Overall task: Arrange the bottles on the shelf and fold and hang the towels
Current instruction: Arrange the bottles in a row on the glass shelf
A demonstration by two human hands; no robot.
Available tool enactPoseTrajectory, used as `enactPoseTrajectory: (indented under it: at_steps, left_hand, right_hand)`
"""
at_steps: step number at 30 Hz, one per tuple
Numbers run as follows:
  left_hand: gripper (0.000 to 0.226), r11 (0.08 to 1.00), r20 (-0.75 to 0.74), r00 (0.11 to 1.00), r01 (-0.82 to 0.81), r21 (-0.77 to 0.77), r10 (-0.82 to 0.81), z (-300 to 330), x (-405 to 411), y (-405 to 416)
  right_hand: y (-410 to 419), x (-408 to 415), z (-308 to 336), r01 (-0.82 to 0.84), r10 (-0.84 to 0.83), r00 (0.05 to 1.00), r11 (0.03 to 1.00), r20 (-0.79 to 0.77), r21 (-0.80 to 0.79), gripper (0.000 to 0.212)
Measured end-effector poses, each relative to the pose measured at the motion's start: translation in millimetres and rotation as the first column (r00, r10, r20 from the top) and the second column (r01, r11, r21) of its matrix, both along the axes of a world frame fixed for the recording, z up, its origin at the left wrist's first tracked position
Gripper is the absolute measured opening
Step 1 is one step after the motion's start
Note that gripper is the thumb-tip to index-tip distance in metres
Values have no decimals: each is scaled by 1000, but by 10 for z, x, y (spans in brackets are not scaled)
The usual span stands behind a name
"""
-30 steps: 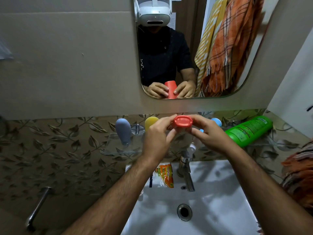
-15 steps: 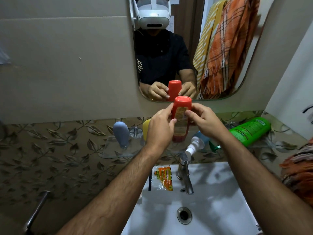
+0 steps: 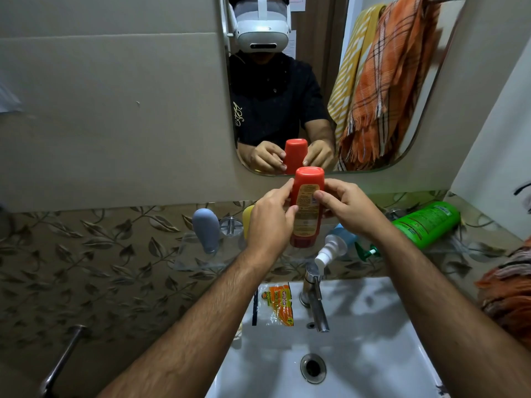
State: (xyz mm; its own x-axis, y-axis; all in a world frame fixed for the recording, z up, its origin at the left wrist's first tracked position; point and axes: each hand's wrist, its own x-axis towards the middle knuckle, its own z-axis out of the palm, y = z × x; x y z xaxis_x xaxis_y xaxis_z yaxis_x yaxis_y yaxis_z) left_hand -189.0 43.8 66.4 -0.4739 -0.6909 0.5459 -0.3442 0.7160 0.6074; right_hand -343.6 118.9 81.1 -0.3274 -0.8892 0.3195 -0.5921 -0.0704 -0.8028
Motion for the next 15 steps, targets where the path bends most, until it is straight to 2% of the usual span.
enactPoseTrajectory:
  at_steps: [8, 12, 15]
  left_hand:
    - [51, 1000, -107, 994, -6, -13, 4, -89, 64, 10]
    - [26, 998, -177, 984, 5, -65, -16, -228, 143, 95]
    - [13, 992, -104, 989, 95, -79, -103, -401, 172, 250]
  right_hand:
    - [47, -58, -63, 35, -34, 998, 999, -52, 22, 35]
    - [150, -215, -100, 126, -120, 980, 991, -157, 34, 43]
    - [258, -296, -126, 180, -160, 949, 982, -272, 48, 42]
